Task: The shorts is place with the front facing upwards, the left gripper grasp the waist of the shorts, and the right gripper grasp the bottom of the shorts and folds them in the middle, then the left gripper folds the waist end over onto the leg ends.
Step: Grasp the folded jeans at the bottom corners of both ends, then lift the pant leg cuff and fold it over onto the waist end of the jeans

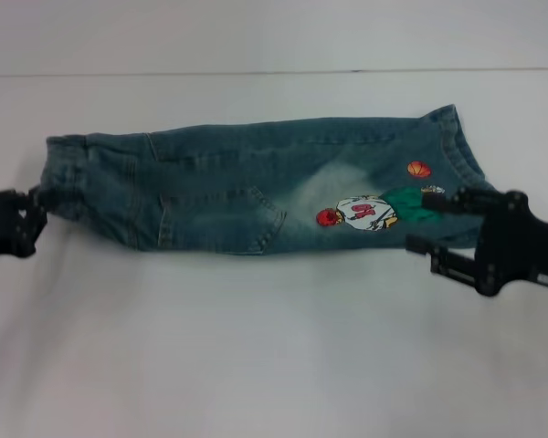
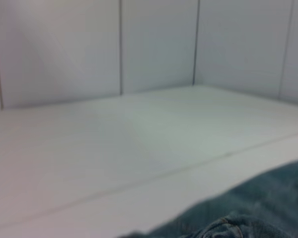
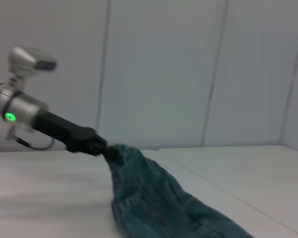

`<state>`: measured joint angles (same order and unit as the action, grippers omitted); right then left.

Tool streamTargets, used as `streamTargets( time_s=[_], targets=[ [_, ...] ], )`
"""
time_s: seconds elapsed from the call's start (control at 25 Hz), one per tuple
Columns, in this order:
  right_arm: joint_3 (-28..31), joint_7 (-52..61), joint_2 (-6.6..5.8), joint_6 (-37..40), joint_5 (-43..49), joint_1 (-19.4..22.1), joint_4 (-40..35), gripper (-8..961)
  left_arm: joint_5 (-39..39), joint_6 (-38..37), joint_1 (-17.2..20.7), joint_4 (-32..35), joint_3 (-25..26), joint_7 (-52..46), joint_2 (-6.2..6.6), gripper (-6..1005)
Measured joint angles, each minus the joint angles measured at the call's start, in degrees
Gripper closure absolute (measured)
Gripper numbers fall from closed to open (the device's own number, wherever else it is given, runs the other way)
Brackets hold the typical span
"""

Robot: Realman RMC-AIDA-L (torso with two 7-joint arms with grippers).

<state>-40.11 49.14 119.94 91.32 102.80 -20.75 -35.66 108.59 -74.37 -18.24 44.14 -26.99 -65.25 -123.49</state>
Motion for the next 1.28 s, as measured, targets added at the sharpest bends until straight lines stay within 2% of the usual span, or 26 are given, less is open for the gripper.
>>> streamTargets(
  time_s=[0.16,0.28,0.48,0.64,0.92,1.28],
  targets=[
    [0.16,-0.06,0.03,-4.20,-2.08,-1.71,2.94,404,0.00,-4.48,-0.72,5.39,0.01,-5.15,-0.12,930],
    [0.42,-0.12,0.08,-6.69,-3.46,-2.91,4.44,598,-0.09,-6.93,-1.61,9.54,0.00,-9.64,-0.09,943],
    [0.21,-1.65,0.22,-13.71,-7.70,-5.22,8.26,699,-0.11,-9.39,-3.26,15.07,-0.48,-16.14,-0.02,944],
    [0.04,-5.29,0.40,-20.17,-9.32,-8.96,13.65,780,-0.60,-9.85,-4.75,17.97,-2.68,-20.16,-0.13,944],
    [0.29,-15.22,0.68,-29.27,-12.61,-16.00,23.97,954,-0.93,-9.78,-9.10,19.06,-5.42,-23.63,-0.22,945],
    [0.39,-26.69,1.15,-38.19,-15.65,-23.67,37.13,950,-0.93,-9.66,-13.24,21.30,-8.92,-28.16,0.08,946]
  ],
)
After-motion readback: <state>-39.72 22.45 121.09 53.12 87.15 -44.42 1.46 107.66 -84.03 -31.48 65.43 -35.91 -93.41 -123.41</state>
